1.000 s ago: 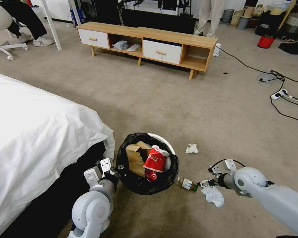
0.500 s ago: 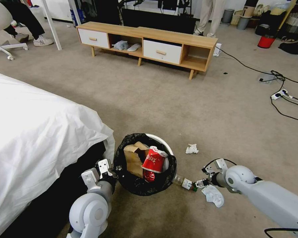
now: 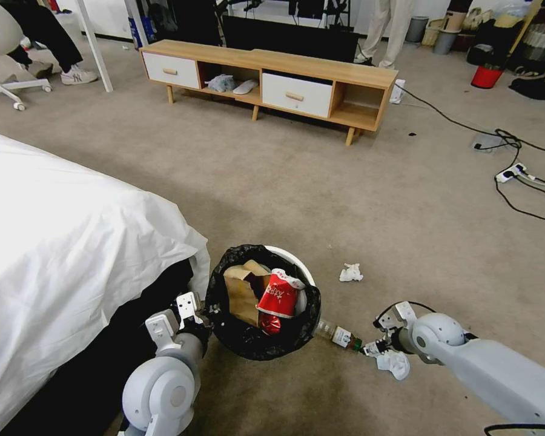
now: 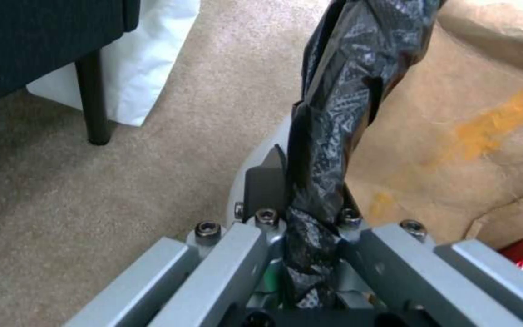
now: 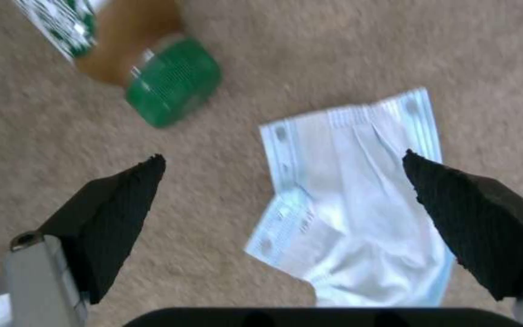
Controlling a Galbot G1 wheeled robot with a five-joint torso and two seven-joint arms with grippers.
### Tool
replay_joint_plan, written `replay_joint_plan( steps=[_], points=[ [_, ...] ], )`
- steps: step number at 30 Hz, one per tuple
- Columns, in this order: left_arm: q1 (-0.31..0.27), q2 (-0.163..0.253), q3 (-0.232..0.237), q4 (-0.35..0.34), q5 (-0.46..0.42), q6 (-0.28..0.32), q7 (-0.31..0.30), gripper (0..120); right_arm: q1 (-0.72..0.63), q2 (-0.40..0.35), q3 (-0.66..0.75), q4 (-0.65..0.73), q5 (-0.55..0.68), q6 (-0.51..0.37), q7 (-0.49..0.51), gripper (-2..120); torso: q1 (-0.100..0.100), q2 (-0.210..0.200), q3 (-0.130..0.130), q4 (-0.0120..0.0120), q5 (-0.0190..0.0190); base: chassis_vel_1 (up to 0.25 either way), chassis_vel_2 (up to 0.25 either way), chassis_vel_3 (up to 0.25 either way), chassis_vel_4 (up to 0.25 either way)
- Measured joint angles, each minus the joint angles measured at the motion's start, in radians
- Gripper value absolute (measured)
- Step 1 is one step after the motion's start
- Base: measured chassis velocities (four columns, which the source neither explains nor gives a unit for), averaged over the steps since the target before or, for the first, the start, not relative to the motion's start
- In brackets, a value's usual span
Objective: Pick up the trash bin, then pick up the garbage from the floor and place it into the trash bin.
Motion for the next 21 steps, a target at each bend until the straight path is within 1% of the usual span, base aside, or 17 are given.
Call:
replay_joint_plan(
  steps=[5, 11, 12, 21],
  points=[
    [0.001, 0.009, 0.0, 0.0, -0.002, -0.002, 0.002, 1, -0.032, -0.021, 0.019, 0.004, -0.008, 0.0, -0.001, 100, 0.0, 0.0, 0.0, -0.0002, 0.0, 0.0, 0.0, 0.0, 0.0],
    [0.001, 0.013, 0.001, 0.002, -0.003, -0.003, 0.004, 1, -0.065, -0.036, 0.042, 0.004, -0.024, 0.0, -0.005, 100, 0.0, 0.0, 0.0, 0.0002, 0.0001, 0.0, 0.0, 0.0, 0.0],
    [0.001, 0.013, 0.002, 0.004, -0.004, -0.003, 0.004, 1, -0.079, -0.041, 0.053, 0.0, -0.031, 0.0, -0.007, 100, 0.0, 0.0, 0.0, -0.0001, 0.0001, 0.0, 0.0, 0.0, 0.0],
    [0.001, 0.018, 0.004, 0.013, -0.005, -0.004, 0.006, 1, -0.11, -0.033, 0.086, -0.028, -0.061, 0.0, -0.019, 100, 0.0, 0.0, 0.0, 0.0001, 0.0001, 0.0, 0.0, 0.0, 0.0]
  ],
)
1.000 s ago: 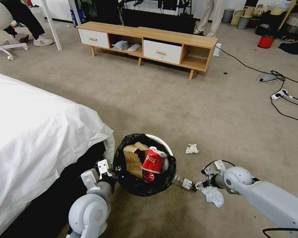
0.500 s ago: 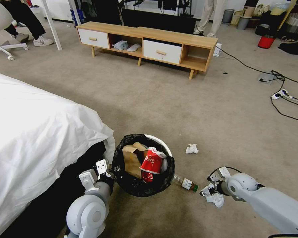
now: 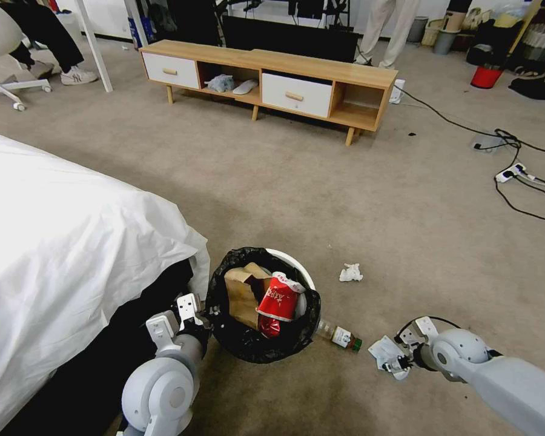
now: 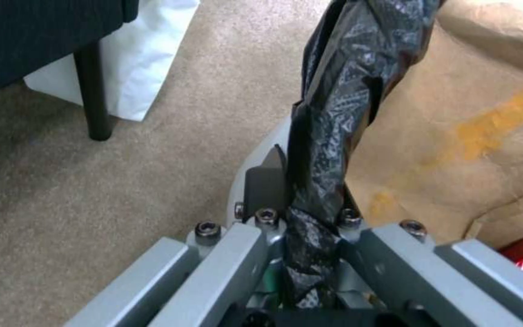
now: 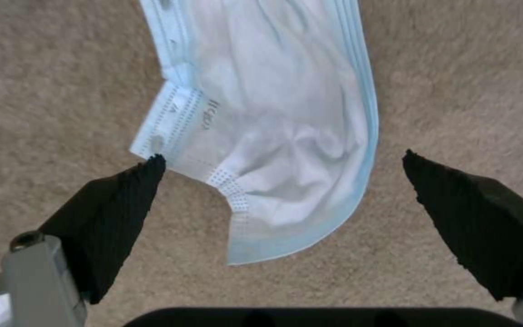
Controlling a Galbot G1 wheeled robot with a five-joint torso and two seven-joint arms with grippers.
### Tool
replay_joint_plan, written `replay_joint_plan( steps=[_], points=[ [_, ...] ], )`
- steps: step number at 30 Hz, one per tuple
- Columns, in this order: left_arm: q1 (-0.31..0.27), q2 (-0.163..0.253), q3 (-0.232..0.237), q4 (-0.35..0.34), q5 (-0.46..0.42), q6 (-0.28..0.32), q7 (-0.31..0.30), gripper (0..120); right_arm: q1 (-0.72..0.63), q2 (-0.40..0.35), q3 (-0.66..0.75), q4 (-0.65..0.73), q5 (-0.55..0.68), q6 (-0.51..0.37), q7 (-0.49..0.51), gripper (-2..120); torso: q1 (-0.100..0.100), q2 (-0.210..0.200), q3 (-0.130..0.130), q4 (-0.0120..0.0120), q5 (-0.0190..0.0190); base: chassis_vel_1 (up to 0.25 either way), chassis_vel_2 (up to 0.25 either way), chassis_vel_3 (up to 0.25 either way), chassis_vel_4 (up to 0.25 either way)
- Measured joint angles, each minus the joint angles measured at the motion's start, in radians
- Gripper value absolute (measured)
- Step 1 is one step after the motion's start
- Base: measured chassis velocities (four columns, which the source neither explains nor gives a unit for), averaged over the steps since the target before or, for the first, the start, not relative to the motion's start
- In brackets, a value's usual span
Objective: Pick up the trash bin, then pick up the garbage from the floor and place it into the trash bin.
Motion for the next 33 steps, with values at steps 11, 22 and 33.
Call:
replay_joint_plan(
  steps=[11, 22, 33],
  points=[
    [0.002, -0.004, -0.003, 0.009, 0.002, -0.001, 0.0, 1, 0.018, 0.056, 0.009, -0.07, -0.043, 0.017, -0.02, 100, 0.0, 0.0, 0.0, 0.0, -0.0001, 0.0, 0.0, 0.0, 0.0],
    [0.002, -0.012, -0.007, 0.015, 0.007, -0.001, 0.0, 1, 0.062, 0.101, -0.014, -0.117, -0.06, 0.028, -0.031, 100, 0.0, 0.0, 0.0, -0.0005, -0.0007, 0.0, 0.0, 0.0, 0.0],
    [0.003, -0.014, -0.011, 0.018, 0.009, -0.001, -0.001, 1, 0.074, 0.126, -0.022, -0.136, -0.072, 0.031, -0.035, 100, 0.0, 0.0, 0.0, -0.0006, -0.0015, 0.0, 0.0, 0.0, 0.0]
  ],
)
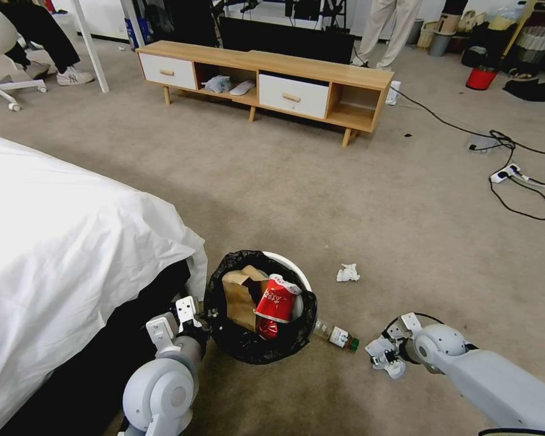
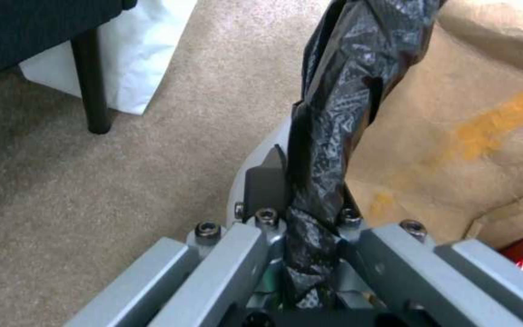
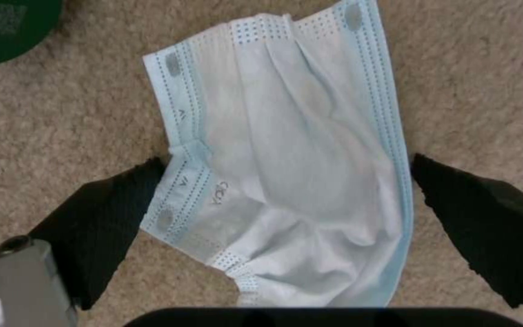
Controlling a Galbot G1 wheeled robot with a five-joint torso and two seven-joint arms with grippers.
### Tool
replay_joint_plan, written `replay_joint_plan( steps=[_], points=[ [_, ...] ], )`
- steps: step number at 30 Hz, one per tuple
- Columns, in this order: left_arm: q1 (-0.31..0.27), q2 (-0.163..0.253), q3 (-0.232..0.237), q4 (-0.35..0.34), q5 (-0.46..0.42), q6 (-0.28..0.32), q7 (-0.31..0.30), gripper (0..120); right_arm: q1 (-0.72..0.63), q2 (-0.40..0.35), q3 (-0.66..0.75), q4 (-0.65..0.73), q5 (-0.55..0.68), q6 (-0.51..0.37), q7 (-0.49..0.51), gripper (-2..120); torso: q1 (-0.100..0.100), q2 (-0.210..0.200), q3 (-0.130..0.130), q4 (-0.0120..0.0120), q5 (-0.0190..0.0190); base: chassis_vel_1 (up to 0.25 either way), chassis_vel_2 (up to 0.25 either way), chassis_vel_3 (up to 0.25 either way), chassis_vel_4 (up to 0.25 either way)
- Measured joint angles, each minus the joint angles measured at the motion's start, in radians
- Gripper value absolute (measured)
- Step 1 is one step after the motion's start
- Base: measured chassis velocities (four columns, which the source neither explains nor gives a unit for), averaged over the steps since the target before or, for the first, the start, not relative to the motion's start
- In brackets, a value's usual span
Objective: Pick up the trash bin, then pick up the garbage from the floor and place it into the trash bin.
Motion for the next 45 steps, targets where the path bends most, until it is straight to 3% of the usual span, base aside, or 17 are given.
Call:
replay_joint_plan(
  steps=[12, 23, 27, 36, 45],
  points=[
    [-0.004, -0.001, 0.003, 0.005, 0.001, 0.0, -0.001, 1, -0.011, -0.006, 0.0, 0.017, -0.001, 0.004, -0.004, 92, 0.0, 0.0, 0.0, 0.0001, 0.0006, 0.0, 0.0, 0.0, 0.0],
    [-0.005, -0.002, 0.01, 0.013, 0.004, 0.0, -0.001, 1, -0.08, -0.066, 0.017, 0.153, 0.08, -0.028, 0.08, 48, 0.0, -0.001, 0.001, 0.0016, 0.0048, 0.0, 0.0, 0.0, 0.0],
    [-0.005, -0.003, 0.012, 0.015, 0.006, 0.0, -0.002, 1, -0.097, -0.088, 0.03, 0.18, 0.093, -0.03, 0.086, 38, 0.0, -0.001, 0.001, 0.0014, 0.0036, 0.0, 0.0, 0.0, 0.0],
    [-0.003, 0.003, 0.021, 0.012, 0.008, 0.001, -0.003, 1, -0.164, -0.156, 0.096, 0.254, 0.122, -0.031, 0.133, 1, 0.0, -0.001, 0.0, 0.0007, 0.002, 0.0, 0.0, 0.0, 0.0],
    [0.003, 0.009, 0.023, 0.001, 0.01, 0.002, -0.003, 1, -0.224, -0.221, 0.181, 0.339, 0.158, -0.032, 0.172, 0, 0.0, -0.001, 0.0, 0.0005, 0.0017, 0.0, 0.0, 0.0, 0.0]
  ],
)
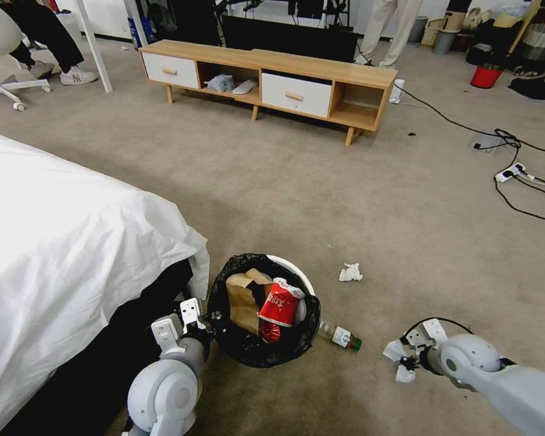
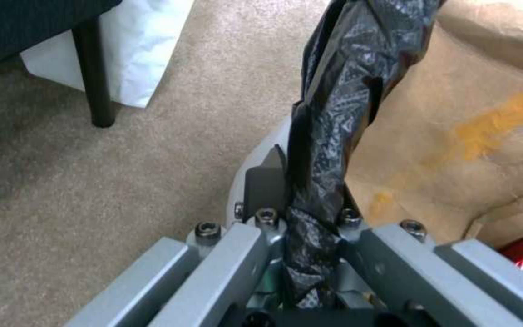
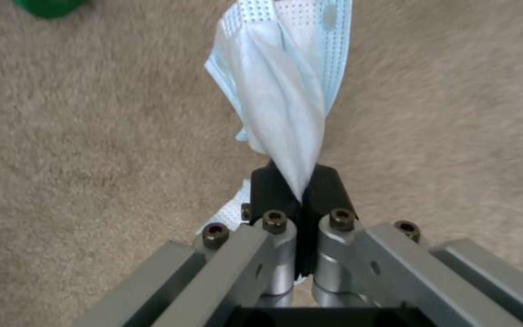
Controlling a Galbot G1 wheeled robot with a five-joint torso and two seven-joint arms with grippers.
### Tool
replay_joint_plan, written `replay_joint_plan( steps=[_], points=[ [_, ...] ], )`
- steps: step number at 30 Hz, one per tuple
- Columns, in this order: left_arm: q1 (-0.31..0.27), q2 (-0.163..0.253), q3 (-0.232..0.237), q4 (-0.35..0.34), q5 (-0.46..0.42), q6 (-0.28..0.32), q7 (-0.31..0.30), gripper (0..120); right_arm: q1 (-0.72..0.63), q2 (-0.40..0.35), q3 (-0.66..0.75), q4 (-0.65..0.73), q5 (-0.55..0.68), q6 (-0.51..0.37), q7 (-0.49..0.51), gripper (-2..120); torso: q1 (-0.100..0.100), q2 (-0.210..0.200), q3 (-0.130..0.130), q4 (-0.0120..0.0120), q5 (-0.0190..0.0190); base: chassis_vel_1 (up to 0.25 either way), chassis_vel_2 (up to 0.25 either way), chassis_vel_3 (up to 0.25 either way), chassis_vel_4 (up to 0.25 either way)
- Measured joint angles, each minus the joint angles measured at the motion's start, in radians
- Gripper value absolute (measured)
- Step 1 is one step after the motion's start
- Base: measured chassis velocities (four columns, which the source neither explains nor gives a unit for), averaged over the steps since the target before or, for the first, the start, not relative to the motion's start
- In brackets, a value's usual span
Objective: Pick up the trash bin, then pick up the garbage from the floor and place it into the trash bin.
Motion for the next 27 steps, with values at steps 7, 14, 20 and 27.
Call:
replay_joint_plan(
  steps=[7, 14, 20, 27],
  points=[
    [0.003, 0.005, 0.002, -0.012, 0.0, 0.001, 0.0, 1, -0.105, -0.072, 0.138, 0.108, 0.027, 0.0, 0.031, 0, 0.0, 0.0, 0.0, 0.0, 0.0, 0.0, 0.0, 0.0, 0.0],
    [0.01, 0.007, 0.006, -0.025, 0.0, 0.004, -0.002, 1, -0.271, -0.151, 0.321, 0.212, 0.03, -0.001, 0.039, 0, 0.0, 0.0, 0.0, -0.0008, -0.0002, 0.0, 0.0, 0.0, 0.0],
    [0.016, 0.021, 0.031, -0.066, -0.035, 0.023, -0.042, 1, -0.365, -0.186, 0.489, 0.326, 0.043, -0.001, 0.069, 0, 0.0, 0.0, 0.0, 0.0002, -0.0002, 0.0, 0.0, 0.0, 0.0],
    [0.002, 0.058, 0.045, -0.091, -0.11, 0.062, -0.134, 1, -0.405, -0.211, 0.593, 0.413, 0.056, 0.0, 0.1, 0, 0.0, 0.0, 0.0, 0.0001, -0.0001, 0.0, 0.0, 0.0, 0.0]
  ],
)
